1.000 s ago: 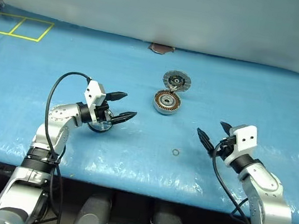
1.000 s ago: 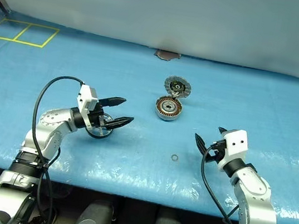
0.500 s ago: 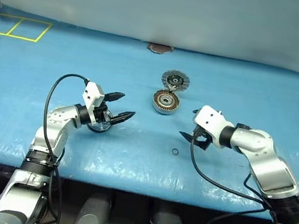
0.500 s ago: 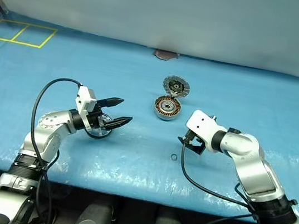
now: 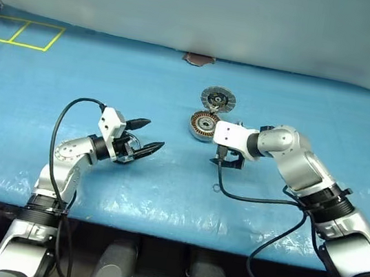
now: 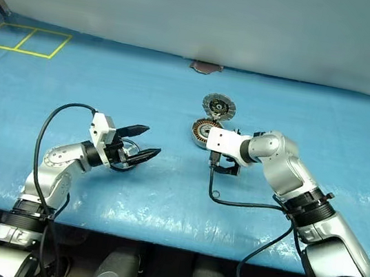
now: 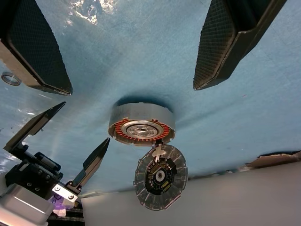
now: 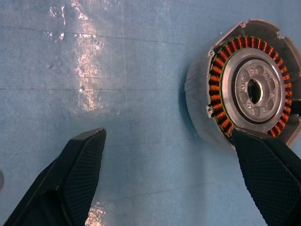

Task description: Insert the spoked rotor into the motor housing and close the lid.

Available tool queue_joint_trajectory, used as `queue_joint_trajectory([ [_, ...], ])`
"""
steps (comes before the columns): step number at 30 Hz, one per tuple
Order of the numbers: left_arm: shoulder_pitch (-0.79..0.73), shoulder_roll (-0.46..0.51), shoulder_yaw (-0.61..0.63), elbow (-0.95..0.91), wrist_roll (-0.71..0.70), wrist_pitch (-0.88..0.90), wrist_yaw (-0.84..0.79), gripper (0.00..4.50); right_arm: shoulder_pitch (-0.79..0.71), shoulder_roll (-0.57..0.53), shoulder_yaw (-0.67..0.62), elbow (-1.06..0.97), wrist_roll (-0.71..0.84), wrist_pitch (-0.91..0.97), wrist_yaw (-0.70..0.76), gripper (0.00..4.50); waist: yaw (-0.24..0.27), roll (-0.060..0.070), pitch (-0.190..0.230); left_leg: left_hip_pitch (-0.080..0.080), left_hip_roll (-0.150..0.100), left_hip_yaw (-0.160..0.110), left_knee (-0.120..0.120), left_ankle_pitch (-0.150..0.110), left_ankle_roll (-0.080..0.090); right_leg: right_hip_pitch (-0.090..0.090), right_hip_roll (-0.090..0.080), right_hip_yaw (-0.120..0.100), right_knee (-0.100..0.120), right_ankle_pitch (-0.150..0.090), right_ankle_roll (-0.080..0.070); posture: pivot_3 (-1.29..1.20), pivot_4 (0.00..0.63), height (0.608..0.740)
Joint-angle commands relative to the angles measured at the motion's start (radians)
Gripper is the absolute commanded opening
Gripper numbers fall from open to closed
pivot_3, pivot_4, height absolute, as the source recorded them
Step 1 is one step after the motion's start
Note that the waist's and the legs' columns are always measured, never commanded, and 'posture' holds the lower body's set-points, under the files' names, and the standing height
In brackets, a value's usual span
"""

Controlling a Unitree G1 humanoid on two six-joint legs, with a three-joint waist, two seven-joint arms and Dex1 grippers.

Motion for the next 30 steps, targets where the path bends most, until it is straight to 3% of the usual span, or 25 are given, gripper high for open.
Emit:
queue_joint_trajectory([
  [1, 0.005, 0.005, 0.019, -0.047, -0.016, -0.005, 0.009, 4.5, -0.087, 0.032, -0.002, 0.052, -0.029, -0.055, 0.034, 4.47, -0.005, 0.0, 0.0, 0.0, 0.0, 0.0, 0.0, 0.0, 0.0, 0.0, 0.0, 0.0, 0.0, 0.0, 0.0, 0.0, 0.15, 0.74],
  [20, 0.06, 0.015, 0.033, -0.103, -0.019, 0.007, 0.04, 4.5, -0.268, 0.226, -0.011, 0.507, -0.116, -0.267, 0.027, 4.47, -0.009, 0.001, 0.0, 0.001, 0.0, 0.0, -0.002, 0.001, -0.002, -0.001, 0.001, 0.0, 0.001, 0.002, -0.004, 0.0, 0.15, 0.74],
  [30, 0.078, 0.022, 0.044, -0.125, -0.021, 0.014, 0.053, 4.5, -0.277, 0.248, -0.024, 0.581, -0.134, -0.31, 0.036, 4.47, -0.01, 0.001, 0.0, 0.001, 0.0, 0.0, -0.002, 0.001, -0.002, -0.001, 0.001, 0.0, 0.002, 0.002, -0.004, 0.0, 0.15, 0.74],
])
